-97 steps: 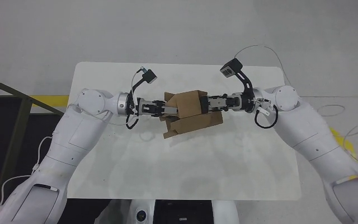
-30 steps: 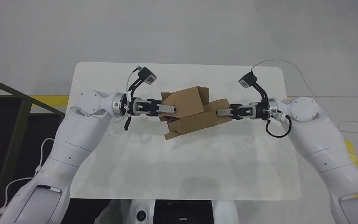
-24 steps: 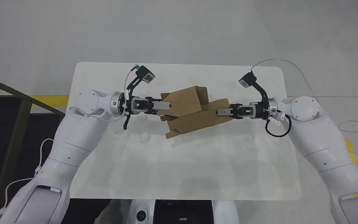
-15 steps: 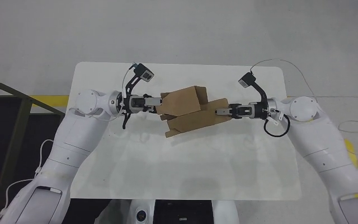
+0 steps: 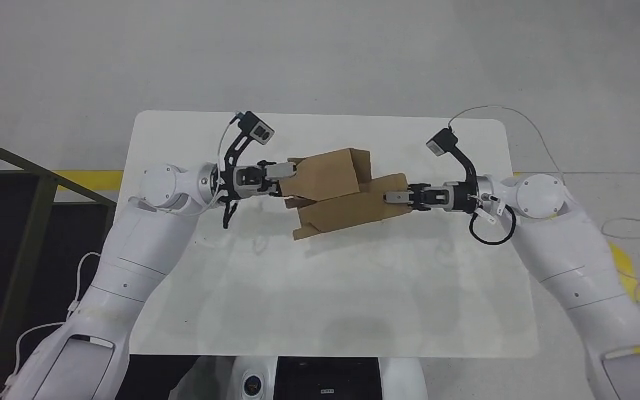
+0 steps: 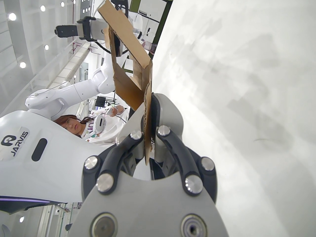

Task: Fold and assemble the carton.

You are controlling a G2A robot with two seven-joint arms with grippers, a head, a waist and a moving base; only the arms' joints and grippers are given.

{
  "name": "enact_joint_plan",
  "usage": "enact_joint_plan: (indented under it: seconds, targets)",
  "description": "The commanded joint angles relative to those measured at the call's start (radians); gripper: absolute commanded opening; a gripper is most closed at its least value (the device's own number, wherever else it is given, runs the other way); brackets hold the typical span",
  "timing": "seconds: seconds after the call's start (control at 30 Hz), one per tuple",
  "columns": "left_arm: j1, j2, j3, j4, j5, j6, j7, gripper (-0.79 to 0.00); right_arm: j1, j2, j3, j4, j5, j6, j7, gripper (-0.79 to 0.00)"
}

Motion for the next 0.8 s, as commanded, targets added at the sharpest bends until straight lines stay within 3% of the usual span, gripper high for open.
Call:
enact_joint_plan:
  seconds: [0.0, 0.07, 0.13, 0.2, 0.3, 0.37, 0.63, 0.67, 0.7, 0.73, 0.77]
  targets:
    - [0.001, -0.002, 0.004, -0.003, 0.014, 0.0, 0.01, -0.179, 0.0, -0.002, 0.001, -0.002, -0.002, 0.0, -0.001, -0.785]
    - [-0.002, -0.003, 0.007, -0.002, 0.035, 0.002, 0.023, -0.246, 0.0, -0.003, 0.002, -0.003, -0.003, 0.0, -0.002, -0.785]
    - [-0.002, -0.005, 0.011, -0.002, 0.05, 0.004, 0.034, -0.385, -0.001, -0.005, 0.003, -0.004, -0.006, 0.0, -0.002, -0.785]
    - [-0.004, -0.007, 0.013, 0.001, 0.064, 0.005, 0.042, -0.443, -0.001, -0.006, 0.005, -0.004, -0.008, -0.002, -0.002, -0.785]
    - [-0.005, -0.008, 0.013, 0.007, 0.078, 0.008, 0.046, -0.683, -0.003, -0.007, 0.01, -0.002, -0.01, -0.001, -0.003, -0.785]
    - [-0.006, -0.008, 0.01, 0.01, 0.089, 0.007, 0.047, -0.785, -0.005, -0.007, 0.014, -0.001, -0.013, 0.0, -0.001, -0.785]
    - [0.0, -0.009, 0.005, 0.018, 0.121, 0.013, 0.041, -0.785, -0.011, -0.004, 0.035, -0.018, -0.039, 0.012, 0.006, -0.779]
    - [0.0, -0.009, 0.004, 0.017, 0.122, 0.013, 0.042, -0.785, -0.013, -0.003, 0.041, -0.018, -0.047, 0.016, 0.002, -0.566]
    - [0.0, -0.009, 0.003, 0.016, 0.128, 0.009, 0.04, -0.785, -0.016, -0.001, 0.047, -0.019, -0.056, 0.021, -0.004, -0.259]
    - [0.0, -0.009, 0.003, 0.014, 0.139, 0.002, 0.038, -0.785, -0.019, 0.001, 0.055, -0.018, -0.067, 0.028, -0.013, 0.0]
    - [-0.001, -0.008, 0.002, 0.01, 0.154, -0.008, 0.033, -0.785, -0.021, 0.004, 0.066, -0.017, -0.085, 0.035, -0.028, 0.0]
